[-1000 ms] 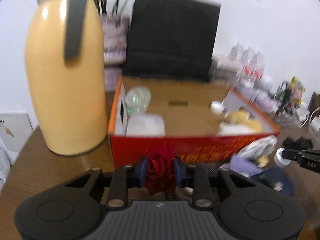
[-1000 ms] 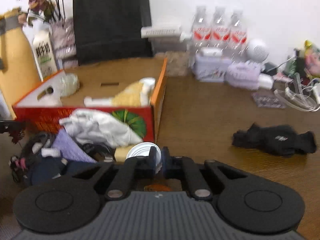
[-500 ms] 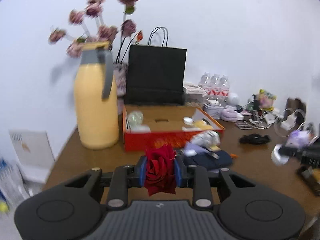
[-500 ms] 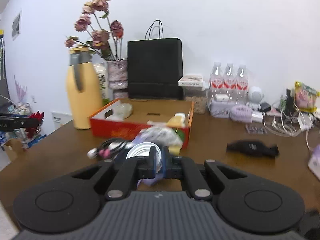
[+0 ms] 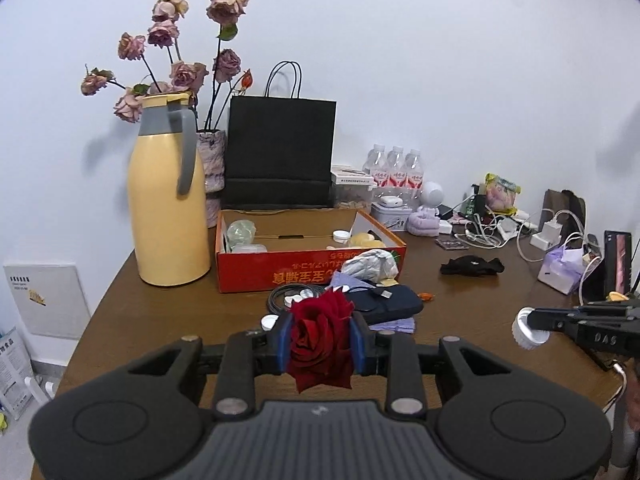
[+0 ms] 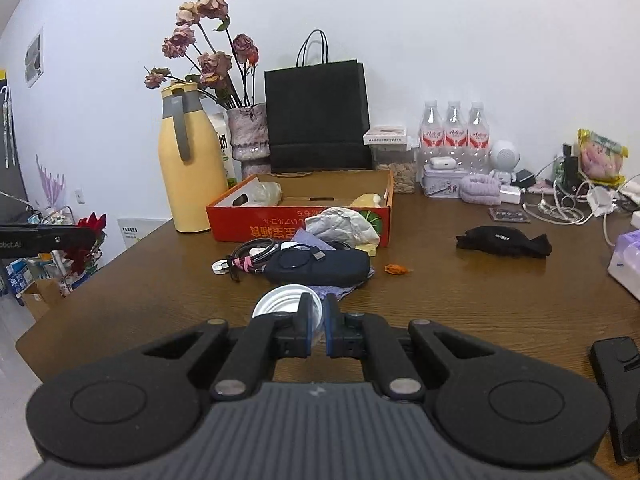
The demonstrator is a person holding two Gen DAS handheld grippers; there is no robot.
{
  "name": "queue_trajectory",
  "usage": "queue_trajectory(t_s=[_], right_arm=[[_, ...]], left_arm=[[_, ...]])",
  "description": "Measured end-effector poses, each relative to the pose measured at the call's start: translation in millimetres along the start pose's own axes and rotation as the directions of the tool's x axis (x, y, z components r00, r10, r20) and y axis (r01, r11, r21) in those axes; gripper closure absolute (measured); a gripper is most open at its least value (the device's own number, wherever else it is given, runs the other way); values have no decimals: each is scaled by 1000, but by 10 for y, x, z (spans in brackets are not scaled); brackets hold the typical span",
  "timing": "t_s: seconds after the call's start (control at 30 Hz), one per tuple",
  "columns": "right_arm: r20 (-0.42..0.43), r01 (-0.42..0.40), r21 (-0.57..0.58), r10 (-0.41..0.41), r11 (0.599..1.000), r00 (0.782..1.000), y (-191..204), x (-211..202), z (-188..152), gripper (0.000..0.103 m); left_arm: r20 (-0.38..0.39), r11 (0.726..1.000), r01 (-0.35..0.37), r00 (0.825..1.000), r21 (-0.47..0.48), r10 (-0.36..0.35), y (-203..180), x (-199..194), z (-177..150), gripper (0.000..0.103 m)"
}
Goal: Organize objects
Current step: 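Grasp the red rose with the left tool while the right tool grasps a white round lid, then carry the rose and lid into the cardboard box and open both tools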
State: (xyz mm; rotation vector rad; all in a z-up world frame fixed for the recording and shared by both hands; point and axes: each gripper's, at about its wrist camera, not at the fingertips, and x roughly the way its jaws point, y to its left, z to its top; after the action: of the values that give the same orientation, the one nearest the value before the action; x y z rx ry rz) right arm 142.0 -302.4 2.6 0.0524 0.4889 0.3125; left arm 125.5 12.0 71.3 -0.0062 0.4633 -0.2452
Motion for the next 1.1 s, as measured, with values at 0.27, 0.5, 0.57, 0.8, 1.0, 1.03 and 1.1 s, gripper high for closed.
queue_trajectory(t_s=[0.27,0.5,0.57,0.8,1.0,1.03,1.1], right_arm=[[-7,-60,-58,60,997,998,-289,793,705,97],[-115,-123,-63,115,990,987,-465,2452,1882,97],[-159,-92,-43,84,995,984,-472,3035,2110,97],[-372,48,-36,-57,998,926,-563,4698,2117,97],[-410,94,-57,-109,994,906,-612,4958,1971,94],[-393,102,-67,-120,993,912,-601,4901,1981,94],[-350,106,-80,-127,991,928,-569,4778,2074,94]], left_arm=[[12,988,1,1000,156,-3,97,1032,734,75],[-119,969,-72,988,237,102,189,2841,1514,75],[-166,960,-128,971,250,172,268,3413,1586,75],[-320,947,-227,901,229,293,602,4683,1555,69],[-340,952,-211,898,223,278,648,4786,1576,53],[-334,954,-206,903,218,271,640,4725,1591,51],[-327,957,-200,908,209,261,629,4595,1637,46]])
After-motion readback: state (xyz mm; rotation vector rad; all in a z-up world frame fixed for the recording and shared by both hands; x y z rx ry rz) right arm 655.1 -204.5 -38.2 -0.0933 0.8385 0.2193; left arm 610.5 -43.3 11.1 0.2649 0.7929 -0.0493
